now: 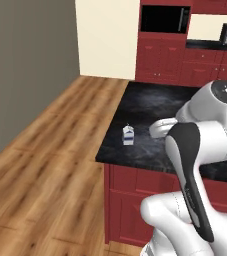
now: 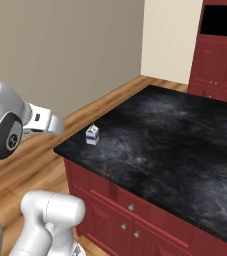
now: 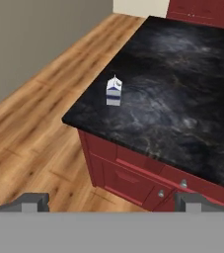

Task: Pick the bottled water, milk, boxed drink from the counter and place them in the open cabinet.

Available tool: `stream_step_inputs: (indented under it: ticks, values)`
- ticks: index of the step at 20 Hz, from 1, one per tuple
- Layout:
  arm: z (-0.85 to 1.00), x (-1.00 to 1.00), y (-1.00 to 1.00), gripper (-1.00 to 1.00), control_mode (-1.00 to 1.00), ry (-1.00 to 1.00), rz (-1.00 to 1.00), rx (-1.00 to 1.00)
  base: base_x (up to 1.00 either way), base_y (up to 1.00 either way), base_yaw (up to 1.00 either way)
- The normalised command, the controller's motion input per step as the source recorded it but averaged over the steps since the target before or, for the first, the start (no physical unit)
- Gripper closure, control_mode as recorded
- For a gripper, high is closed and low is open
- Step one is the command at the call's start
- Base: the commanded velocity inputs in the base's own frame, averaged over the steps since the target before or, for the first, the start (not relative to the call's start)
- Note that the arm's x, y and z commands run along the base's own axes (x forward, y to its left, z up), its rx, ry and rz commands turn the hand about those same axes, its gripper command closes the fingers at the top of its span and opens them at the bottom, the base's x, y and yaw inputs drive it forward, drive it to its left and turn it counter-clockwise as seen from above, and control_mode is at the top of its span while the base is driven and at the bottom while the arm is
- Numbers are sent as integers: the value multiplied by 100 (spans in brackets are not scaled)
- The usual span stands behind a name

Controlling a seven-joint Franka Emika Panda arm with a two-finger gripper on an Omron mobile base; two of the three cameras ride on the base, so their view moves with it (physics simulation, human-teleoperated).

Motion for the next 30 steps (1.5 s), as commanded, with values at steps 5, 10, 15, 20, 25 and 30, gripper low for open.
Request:
stream_step_inputs:
  ticks: [5, 10, 15, 20, 25, 30]
  values:
    - [-38, 48, 0, -100, -100, 1, 0, -1, 0, 0, 0]
    - [-33, 48, 0, -100, -100, 0, 0, -1, 0, 0, 0]
    - [-32, 44, 0, -100, -100, 0, 0, -1, 0, 0, 0]
    - [-33, 39, 0, -100, -100, 1, 0, 0, 0, 0, 0]
    - [-35, 36, 0, -100, -100, 0, 0, 0, 0, 0, 0]
    - [-29, 30, 0, -100, -100, 0, 0, 0, 0, 0, 0]
